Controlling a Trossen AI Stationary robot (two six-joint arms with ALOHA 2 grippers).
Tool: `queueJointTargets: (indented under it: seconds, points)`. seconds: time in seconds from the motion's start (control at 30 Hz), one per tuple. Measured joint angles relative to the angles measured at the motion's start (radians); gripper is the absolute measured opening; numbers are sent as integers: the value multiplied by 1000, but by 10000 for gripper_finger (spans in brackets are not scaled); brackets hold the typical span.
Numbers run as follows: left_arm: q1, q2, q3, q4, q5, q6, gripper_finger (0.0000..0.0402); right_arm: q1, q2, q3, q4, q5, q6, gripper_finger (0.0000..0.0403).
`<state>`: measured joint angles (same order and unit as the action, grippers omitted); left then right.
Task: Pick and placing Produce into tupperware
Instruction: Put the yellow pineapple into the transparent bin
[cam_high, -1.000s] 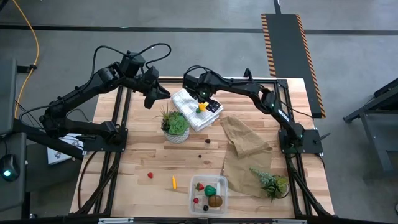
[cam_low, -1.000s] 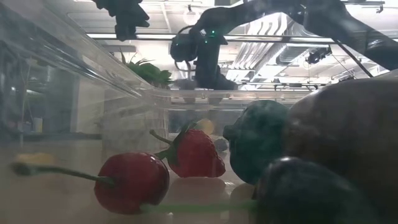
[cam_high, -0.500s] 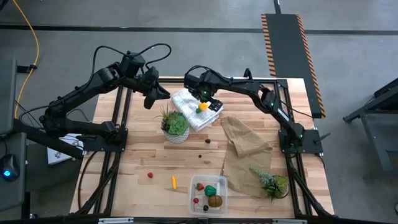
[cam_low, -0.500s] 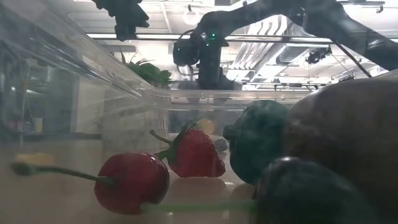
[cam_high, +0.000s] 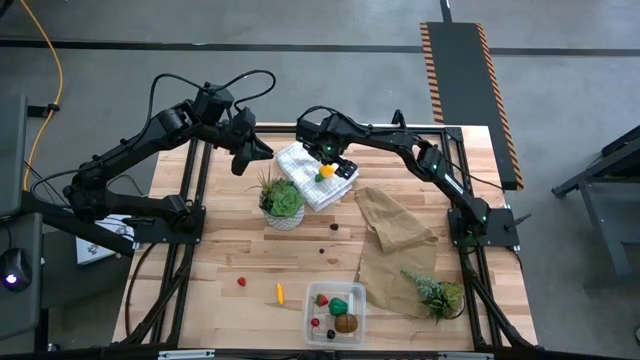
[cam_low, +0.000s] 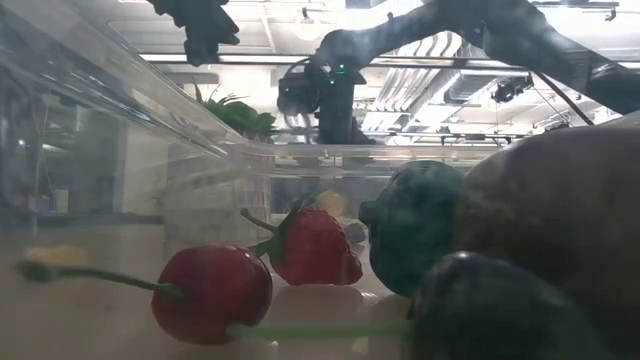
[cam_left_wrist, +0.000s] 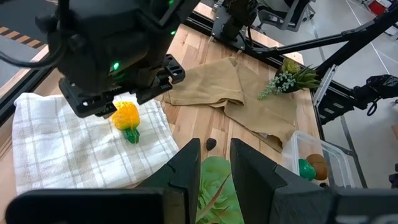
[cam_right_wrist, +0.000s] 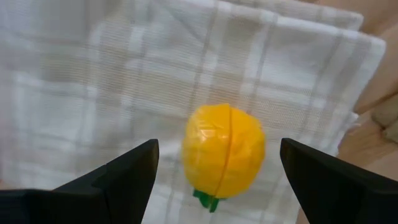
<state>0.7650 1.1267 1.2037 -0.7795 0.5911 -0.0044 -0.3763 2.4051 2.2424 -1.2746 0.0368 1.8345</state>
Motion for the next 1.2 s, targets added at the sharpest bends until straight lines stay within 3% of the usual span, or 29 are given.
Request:
queueJointTargets:
  seconds: [0.87, 1.2]
  points:
    - [0, 0, 0, -8, -8, 1, 76, -4, 45, 0, 44, -45, -19, 325]
    - [0, 1, 0, -8, -8, 8, 76, -10, 45, 0, 42, -38, -18, 279]
